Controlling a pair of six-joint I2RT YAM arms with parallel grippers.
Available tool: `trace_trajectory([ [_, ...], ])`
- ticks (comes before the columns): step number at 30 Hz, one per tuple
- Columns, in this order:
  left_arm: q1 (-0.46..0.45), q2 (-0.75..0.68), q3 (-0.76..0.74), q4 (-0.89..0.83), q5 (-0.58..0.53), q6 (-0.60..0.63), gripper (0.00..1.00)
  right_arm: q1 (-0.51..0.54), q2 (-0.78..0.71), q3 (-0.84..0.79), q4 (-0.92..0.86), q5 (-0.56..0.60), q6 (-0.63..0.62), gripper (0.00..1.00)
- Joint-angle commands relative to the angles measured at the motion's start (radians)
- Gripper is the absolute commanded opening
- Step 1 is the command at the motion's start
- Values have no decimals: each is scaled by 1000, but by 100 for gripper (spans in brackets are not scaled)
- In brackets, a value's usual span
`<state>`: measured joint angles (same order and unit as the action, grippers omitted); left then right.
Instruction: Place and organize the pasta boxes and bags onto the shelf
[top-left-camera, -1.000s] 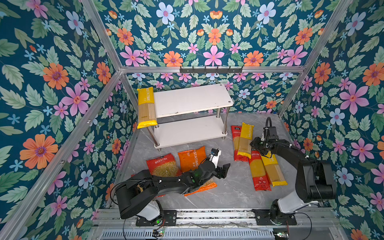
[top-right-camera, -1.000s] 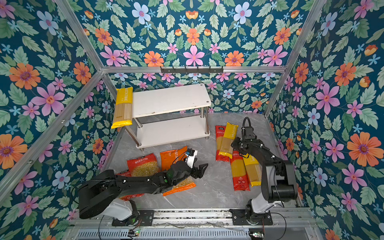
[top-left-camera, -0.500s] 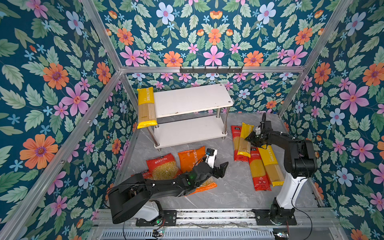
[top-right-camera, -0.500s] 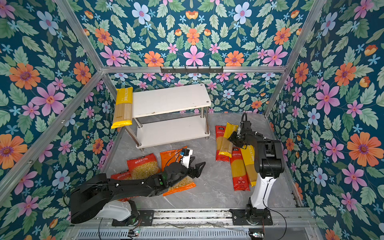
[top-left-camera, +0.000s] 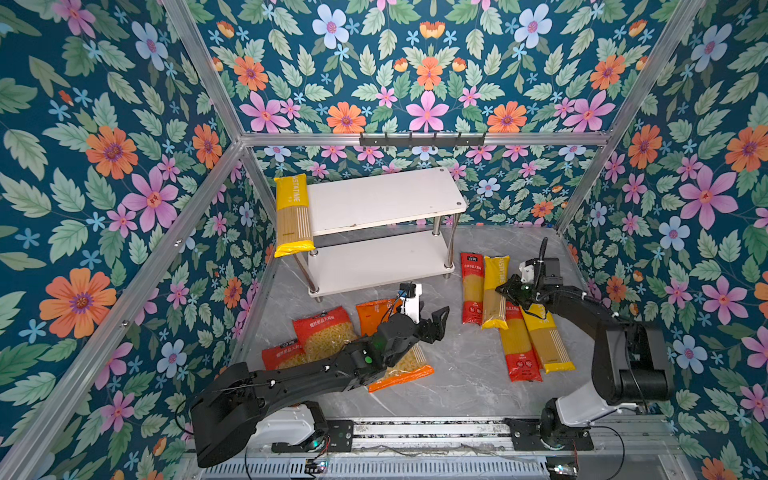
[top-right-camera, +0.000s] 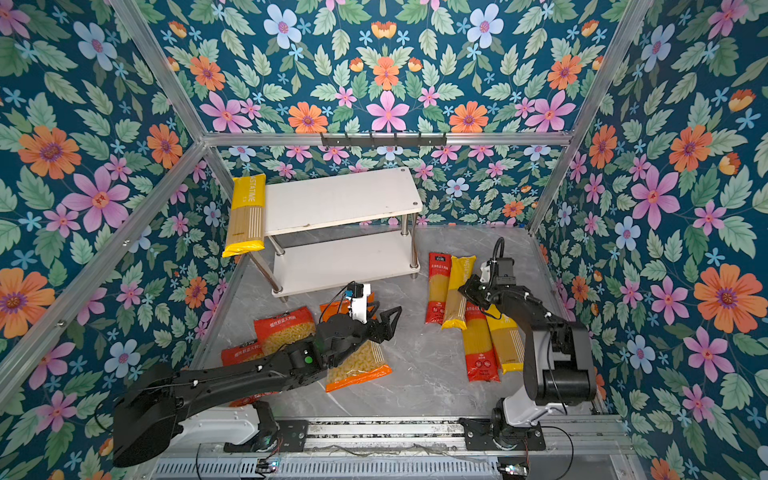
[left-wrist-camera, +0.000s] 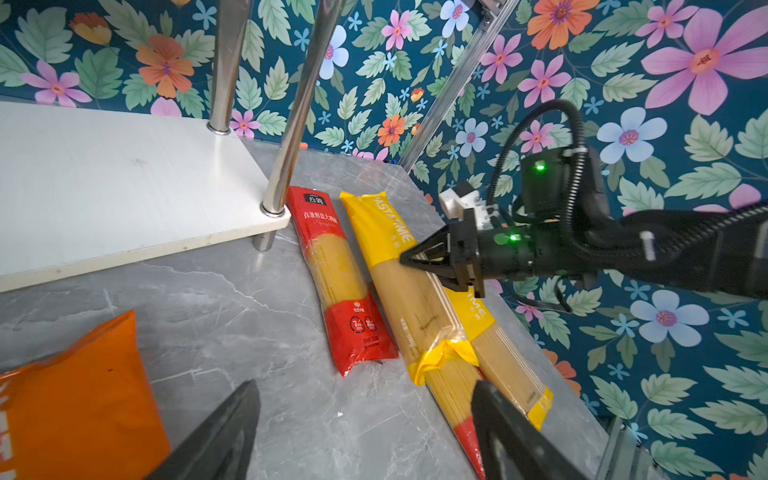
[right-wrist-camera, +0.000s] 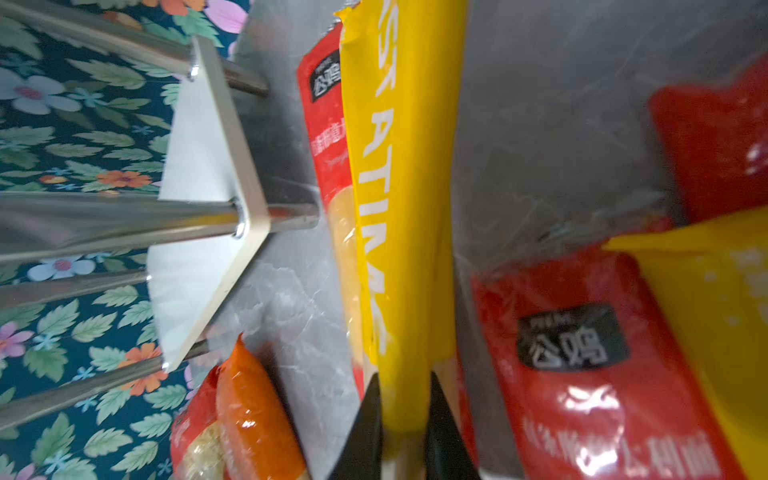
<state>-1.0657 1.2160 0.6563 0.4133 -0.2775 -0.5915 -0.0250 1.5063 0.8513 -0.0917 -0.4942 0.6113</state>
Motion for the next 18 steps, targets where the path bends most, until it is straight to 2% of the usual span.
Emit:
trace_trajectory([
  [1, 48, -41, 30, -118, 69, -48, 81, 3, -117, -83, 168, -95, 68, 8],
  [6, 136, -89, 65, -171, 212, -59, 83, 80, -368, -216, 258, -77, 62, 5],
  [11, 200, -74, 82, -108, 388, -81, 88, 281, -588, -272, 348, -25, -28, 3],
  [14, 228, -76, 101, -86, 460, -81, 91, 410, -664, -303, 450, 34, -50, 1],
  [18, 269, -109, 81, 17, 551, -114, 95, 562, -649, -281, 535, 55, -81, 0],
])
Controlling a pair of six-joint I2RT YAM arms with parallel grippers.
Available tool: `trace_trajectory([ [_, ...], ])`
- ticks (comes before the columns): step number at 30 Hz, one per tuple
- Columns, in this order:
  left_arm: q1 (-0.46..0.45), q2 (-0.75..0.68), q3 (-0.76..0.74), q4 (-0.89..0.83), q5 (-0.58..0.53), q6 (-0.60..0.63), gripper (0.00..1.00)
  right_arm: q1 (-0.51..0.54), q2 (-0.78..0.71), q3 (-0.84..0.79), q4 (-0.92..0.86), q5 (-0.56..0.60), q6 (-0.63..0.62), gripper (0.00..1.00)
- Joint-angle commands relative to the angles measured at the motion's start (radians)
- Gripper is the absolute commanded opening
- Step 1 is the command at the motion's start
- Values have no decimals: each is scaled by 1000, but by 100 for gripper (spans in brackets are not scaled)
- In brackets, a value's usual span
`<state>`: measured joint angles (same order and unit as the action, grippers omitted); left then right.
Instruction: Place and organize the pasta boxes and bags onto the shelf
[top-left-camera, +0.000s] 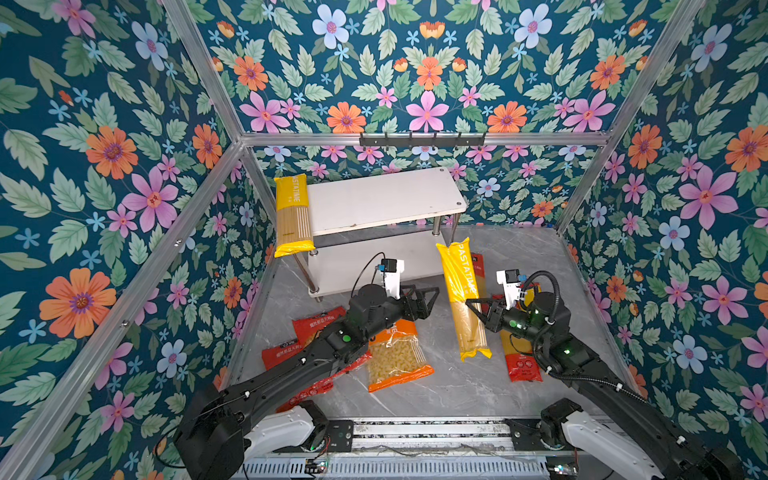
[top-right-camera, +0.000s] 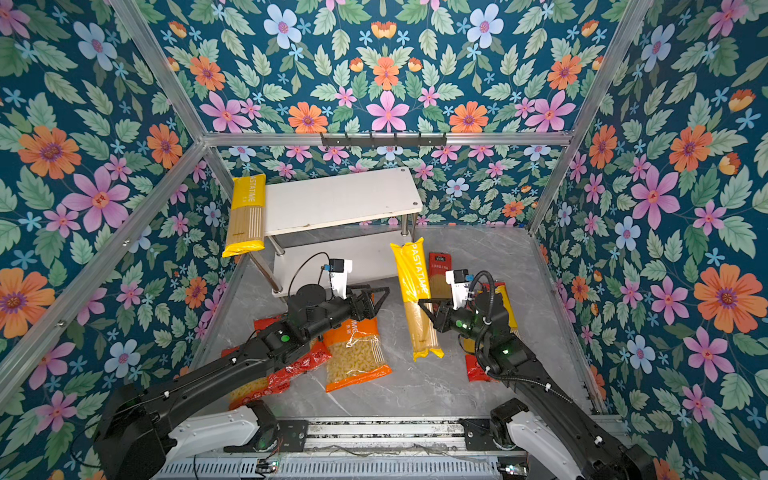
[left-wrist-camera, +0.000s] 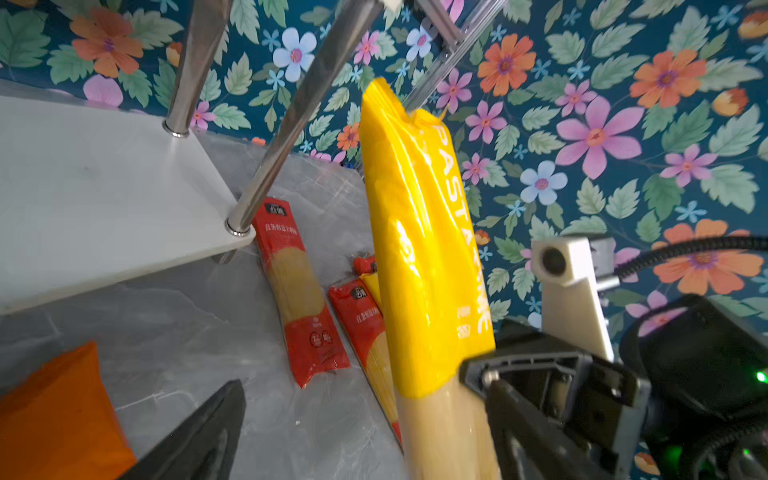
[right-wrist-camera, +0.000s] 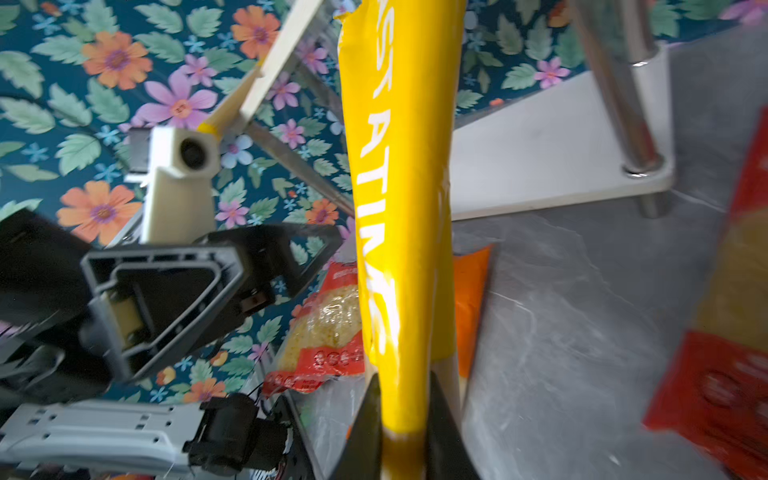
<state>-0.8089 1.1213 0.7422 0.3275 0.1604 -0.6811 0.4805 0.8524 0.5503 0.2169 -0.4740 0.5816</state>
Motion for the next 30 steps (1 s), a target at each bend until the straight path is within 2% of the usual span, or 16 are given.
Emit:
trace_trajectory([
  [1, 17, -18, -3, 112, 133, -28, 96, 93, 22, 30, 249, 32, -60, 0],
  [5, 44, -25, -5, 128, 188, -50, 95, 190, 109, 84, 311, 13, -72, 0],
  [9, 92, -60, -25, 130, 204, -76, 90, 217, 181, 130, 384, -30, -34, 0],
  [12, 141, -90, -42, 156, 232, -102, 77, 222, 226, 196, 290, -41, -45, 0],
  [16, 171, -87, -42, 178, 261, -134, 45, 226, 290, 246, 273, -98, -7, 5],
  [17, 177, -85, -42, 181, 264, -139, 42, 230, 301, 250, 274, -103, -2, 5],
  [20, 193, -82, -42, 195, 275, -158, 44, 235, 320, 246, 279, -112, 17, 7],
  [22, 201, -70, -33, 208, 298, -168, 56, 235, 330, 243, 281, -125, 31, 7],
  [24, 203, -55, -22, 215, 319, -173, 58, 235, 333, 239, 295, -136, 47, 7],
  [27, 208, -34, -16, 251, 344, -194, 42, 235, 337, 242, 294, -147, 60, 9],
  [30, 234, -39, -15, 275, 354, -220, 23, 236, 326, 262, 230, -146, 54, 24],
])
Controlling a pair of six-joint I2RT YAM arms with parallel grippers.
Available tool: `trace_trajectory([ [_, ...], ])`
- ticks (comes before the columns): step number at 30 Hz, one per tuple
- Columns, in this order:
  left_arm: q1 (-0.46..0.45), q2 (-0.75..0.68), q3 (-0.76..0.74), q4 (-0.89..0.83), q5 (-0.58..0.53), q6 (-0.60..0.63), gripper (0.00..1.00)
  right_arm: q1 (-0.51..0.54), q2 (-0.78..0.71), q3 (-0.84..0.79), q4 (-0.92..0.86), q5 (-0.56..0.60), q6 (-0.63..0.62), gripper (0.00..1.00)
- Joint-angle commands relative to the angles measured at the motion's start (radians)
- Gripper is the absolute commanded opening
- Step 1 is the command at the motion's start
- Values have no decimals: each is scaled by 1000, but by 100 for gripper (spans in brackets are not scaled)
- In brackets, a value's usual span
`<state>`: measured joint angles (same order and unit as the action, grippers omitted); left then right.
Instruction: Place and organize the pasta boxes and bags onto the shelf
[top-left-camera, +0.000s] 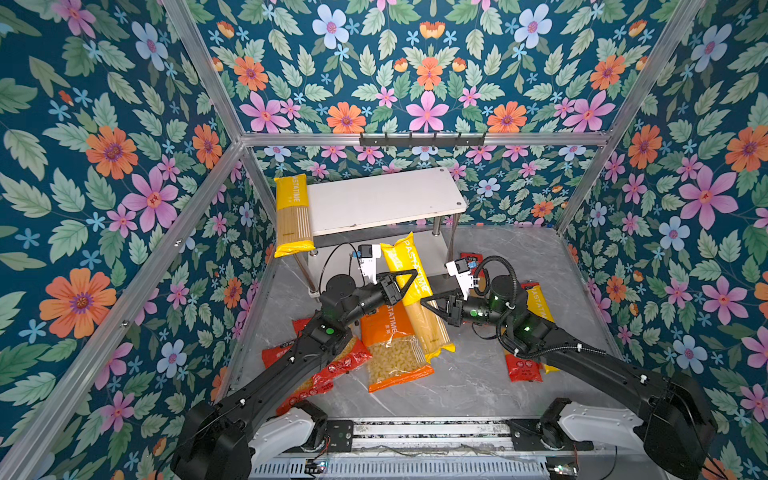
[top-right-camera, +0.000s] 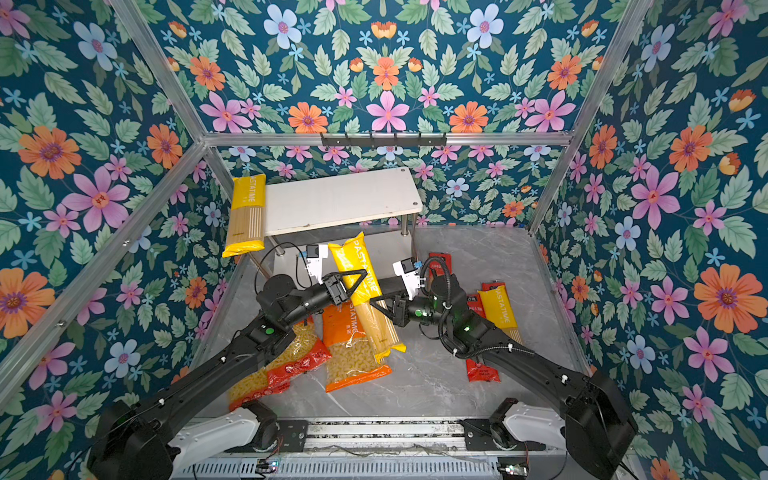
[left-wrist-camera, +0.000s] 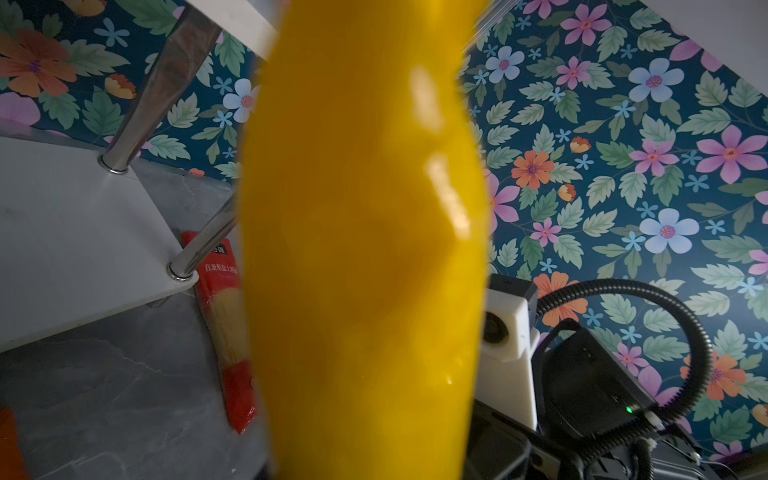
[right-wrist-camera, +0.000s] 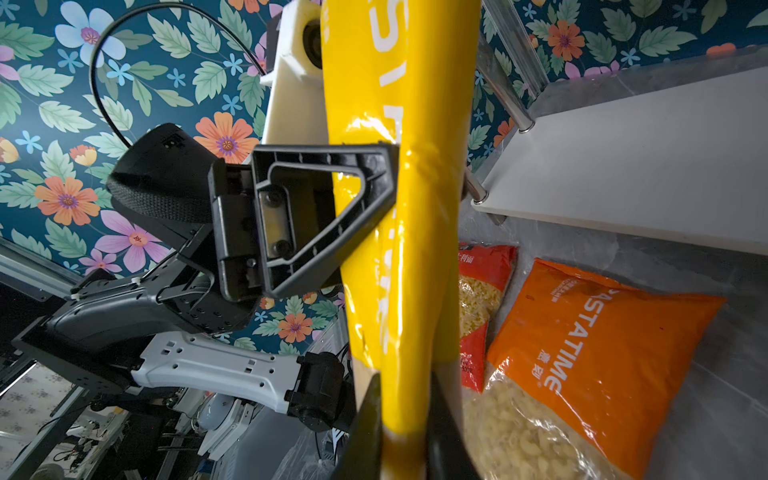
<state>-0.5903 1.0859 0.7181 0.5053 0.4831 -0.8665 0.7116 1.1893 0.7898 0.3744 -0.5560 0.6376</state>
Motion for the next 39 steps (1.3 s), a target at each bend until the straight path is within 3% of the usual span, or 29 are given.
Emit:
trace_trajectory([
  [1, 27, -11, 12, 104, 35, -42, 18, 3, -15, 28, 42, -64, -8, 30],
  [5, 72, -40, 52, 94, 63, -55, 9, -1, -21, 18, -50, -69, -26, 62],
  [7, 94, -53, 77, 81, 77, -58, 8, -15, -24, -12, -66, -71, -11, 70],
  [10, 135, -67, 110, 79, 115, -72, 8, -51, -35, -73, -31, -95, 47, 74],
  [14, 175, -63, 142, 102, 152, -111, 9, -51, -12, -92, 35, -216, 98, 74],
  [21, 186, -55, 146, 133, 169, -153, 10, -43, -10, -94, 146, -213, 148, 63],
  [30, 211, -50, 123, 161, 169, -187, 16, -28, 30, -67, 253, -228, 190, 19],
  [39, 234, -68, 80, 168, 143, -200, 53, -29, 67, 34, 287, -164, 258, 2],
])
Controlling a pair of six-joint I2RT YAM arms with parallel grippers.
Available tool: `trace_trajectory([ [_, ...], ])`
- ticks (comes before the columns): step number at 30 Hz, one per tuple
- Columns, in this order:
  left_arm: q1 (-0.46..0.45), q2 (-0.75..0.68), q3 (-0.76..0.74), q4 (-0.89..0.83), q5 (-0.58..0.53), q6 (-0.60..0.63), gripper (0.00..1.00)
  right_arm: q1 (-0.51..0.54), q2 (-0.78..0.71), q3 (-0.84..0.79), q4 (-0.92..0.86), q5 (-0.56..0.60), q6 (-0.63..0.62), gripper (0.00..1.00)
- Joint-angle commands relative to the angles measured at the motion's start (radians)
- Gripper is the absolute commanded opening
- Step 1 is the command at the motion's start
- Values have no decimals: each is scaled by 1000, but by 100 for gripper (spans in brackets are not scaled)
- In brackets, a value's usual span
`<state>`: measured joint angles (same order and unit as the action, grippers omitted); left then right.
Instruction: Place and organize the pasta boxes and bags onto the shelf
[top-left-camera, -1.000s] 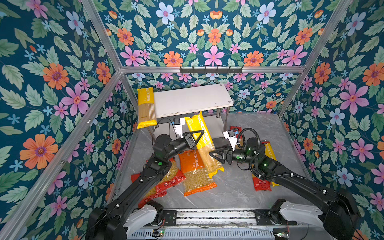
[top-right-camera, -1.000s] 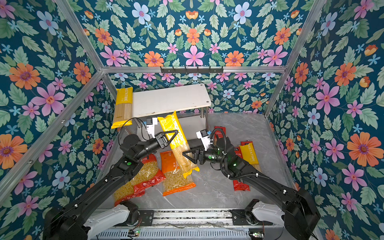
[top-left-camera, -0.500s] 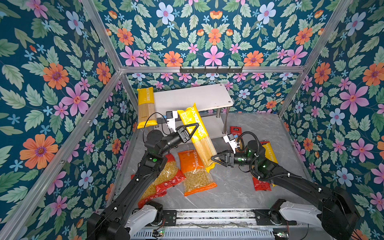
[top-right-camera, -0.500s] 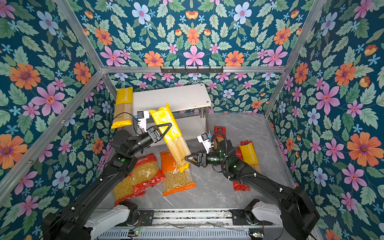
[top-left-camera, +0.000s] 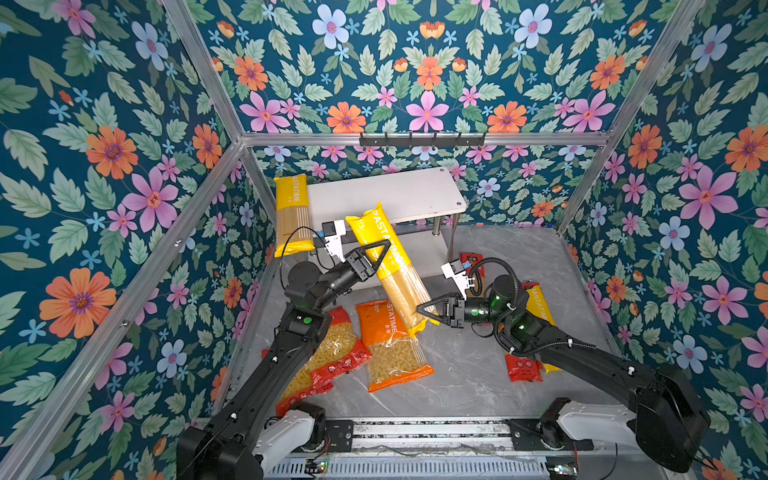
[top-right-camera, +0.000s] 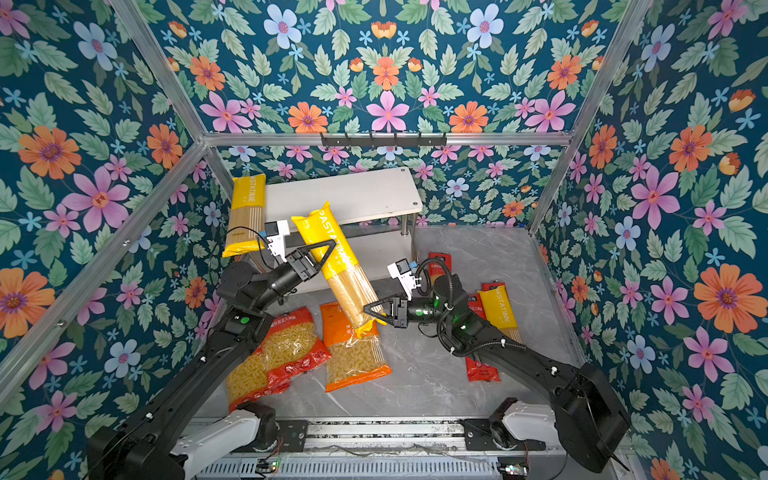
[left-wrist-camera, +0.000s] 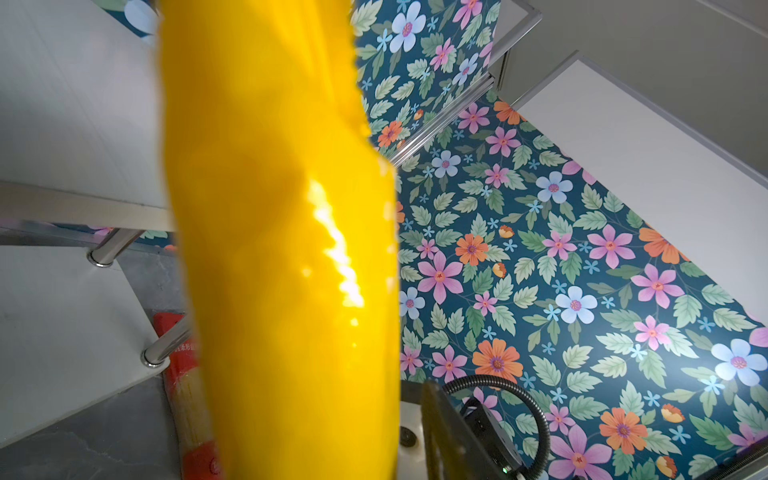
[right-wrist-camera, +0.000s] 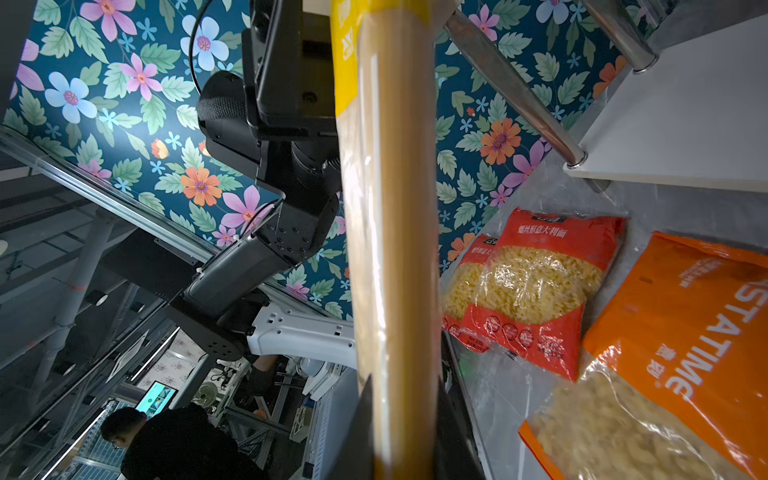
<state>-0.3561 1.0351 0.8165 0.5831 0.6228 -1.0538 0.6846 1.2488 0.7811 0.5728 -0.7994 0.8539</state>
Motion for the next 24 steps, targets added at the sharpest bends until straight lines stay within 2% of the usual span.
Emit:
trace_trajectory([
  [1, -1, -30, -42, 98, -9, -11, 56, -2, 20, 72, 90, 86, 50, 0],
  [4, -10, -91, -139, 122, -56, -13, 64, -2, 69, 170, 95, 109, 99, 0],
  [7, -40, -181, -242, 100, -132, 28, 67, -5, 136, 336, -83, 158, 104, 0],
  [11, -108, -302, -307, -111, -283, 149, 66, -6, 245, 566, -306, 253, 141, 0],
  [15, -201, -391, -369, -280, -471, 235, 65, 8, 388, 811, -459, 255, 192, 0],
  [20, -296, -417, -452, -367, -644, 229, 63, 56, 580, 1080, -590, 298, 241, 0],
  [24, -331, -416, -503, -345, -679, 186, 63, 83, 684, 1212, -664, 357, 262, 0],
])
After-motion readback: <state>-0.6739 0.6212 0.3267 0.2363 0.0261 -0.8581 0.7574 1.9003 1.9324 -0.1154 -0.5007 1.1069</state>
